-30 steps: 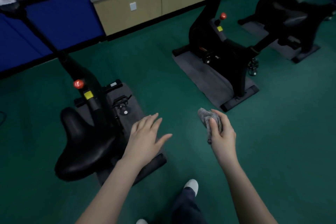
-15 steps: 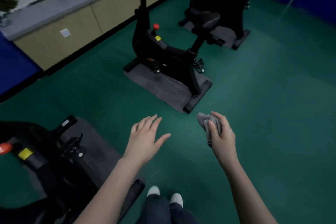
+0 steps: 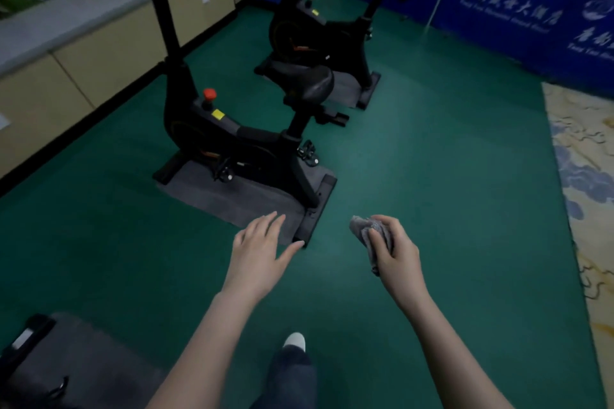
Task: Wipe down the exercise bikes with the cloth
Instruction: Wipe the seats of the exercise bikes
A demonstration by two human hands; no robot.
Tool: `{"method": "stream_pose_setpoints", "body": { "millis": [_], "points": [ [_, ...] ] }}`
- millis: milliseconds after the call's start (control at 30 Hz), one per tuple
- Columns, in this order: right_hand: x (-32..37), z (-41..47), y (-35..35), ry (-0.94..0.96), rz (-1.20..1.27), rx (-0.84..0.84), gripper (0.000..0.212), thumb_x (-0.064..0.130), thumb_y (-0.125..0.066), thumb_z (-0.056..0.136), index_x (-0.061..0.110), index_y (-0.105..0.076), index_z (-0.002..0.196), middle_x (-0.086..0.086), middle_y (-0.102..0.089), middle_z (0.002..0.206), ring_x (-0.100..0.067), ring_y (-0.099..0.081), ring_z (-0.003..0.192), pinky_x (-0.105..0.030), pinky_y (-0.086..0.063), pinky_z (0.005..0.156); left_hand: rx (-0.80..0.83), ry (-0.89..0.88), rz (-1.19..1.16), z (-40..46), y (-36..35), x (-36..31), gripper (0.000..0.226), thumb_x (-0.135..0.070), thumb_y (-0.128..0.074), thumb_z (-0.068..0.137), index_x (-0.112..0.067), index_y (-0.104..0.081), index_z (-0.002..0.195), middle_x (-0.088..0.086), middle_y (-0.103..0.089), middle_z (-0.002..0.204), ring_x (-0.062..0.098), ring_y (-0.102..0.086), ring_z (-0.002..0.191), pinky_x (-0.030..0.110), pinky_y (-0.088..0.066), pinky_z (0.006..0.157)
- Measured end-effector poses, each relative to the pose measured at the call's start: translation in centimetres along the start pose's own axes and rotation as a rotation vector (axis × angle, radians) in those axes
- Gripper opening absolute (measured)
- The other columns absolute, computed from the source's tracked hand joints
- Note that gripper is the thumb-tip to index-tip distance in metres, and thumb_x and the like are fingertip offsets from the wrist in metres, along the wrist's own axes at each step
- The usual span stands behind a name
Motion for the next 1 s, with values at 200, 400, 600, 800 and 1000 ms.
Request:
{"method": "stream_pose_setpoints", "body": {
  "millis": [200, 400, 600, 800, 1000],
  "points": [
    [0.3, 5.9, -1.0, -0.014, -0.028, -0.04, 0.011, 0.018, -0.055, 0.095, 0.023, -0.059, 0.105, 0.008, -0.065, 0.098, -0.012, -0.058, 0.092, -0.018, -0.041, 0.074, 0.012, -0.044, 0.02, 7.8, 1.8, 0.4, 0.071, -0.063, -0.027, 0.092, -0.022, -0.023, 0.15, -0.006, -0.021, 0.157, 0.013, -0.016, 0.143, 0.035, -0.015, 0.115],
    [-1.4, 10.9, 0.4, -0.049, -0.004, -0.091, 0.011, 0.015, -0.057, 0.094, 0.024, -0.059, 0.102, 0.012, -0.064, 0.096, -0.007, -0.059, 0.09, -0.006, -0.039, 0.073, 0.054, -0.059, 0.012, 13.4, 1.3, -1.3, 0.071, -0.063, -0.027, 0.092, -0.022, -0.022, 0.15, -0.005, -0.02, 0.157, 0.013, -0.016, 0.144, 0.036, -0.016, 0.115],
    [-4.2, 17.2, 3.2, -0.067, 0.052, -0.097, 0.011, 0.015, -0.057, 0.094, 0.024, -0.059, 0.1, 0.02, -0.064, 0.096, 0.014, -0.055, 0.088, -0.003, -0.039, 0.072, 0.061, -0.05, 0.03, 19.5, 0.2, -5.1, 0.072, -0.064, -0.026, 0.092, -0.024, -0.019, 0.151, -0.007, -0.019, 0.157, 0.013, -0.014, 0.144, 0.036, -0.015, 0.116],
    [-7.3, 25.9, 8.2, -0.068, 0.098, -0.069, 0.012, 0.015, -0.057, 0.094, 0.023, -0.06, 0.101, 0.019, -0.064, 0.096, 0.01, -0.058, 0.089, -0.005, -0.041, 0.071, 0.017, 0.012, 0.008, 26.1, -0.6, -10.8, 0.072, -0.063, -0.028, 0.092, -0.023, -0.019, 0.151, -0.007, -0.019, 0.157, 0.012, -0.011, 0.145, 0.036, -0.011, 0.117],
    [-9.0, 34.5, 12.7, -0.046, 0.109, -0.042, 0.012, 0.013, -0.057, 0.094, 0.022, -0.06, 0.102, 0.016, -0.063, 0.095, -0.002, -0.058, 0.089, 0.0, -0.038, 0.071, -0.017, 0.084, -0.007, 31.2, -1.5, -16.0, 0.079, -0.072, -0.019, 0.087, -0.024, -0.02, 0.151, -0.008, -0.02, 0.157, 0.011, -0.012, 0.145, 0.035, -0.012, 0.116]
  ]
}}
Point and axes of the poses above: each hand's wrist, its own z-axis towards the middle knuckle, its own y-axis out of the back of the hand, x = y × z, the point moved 9 cm from there along z, towards the middle knuckle
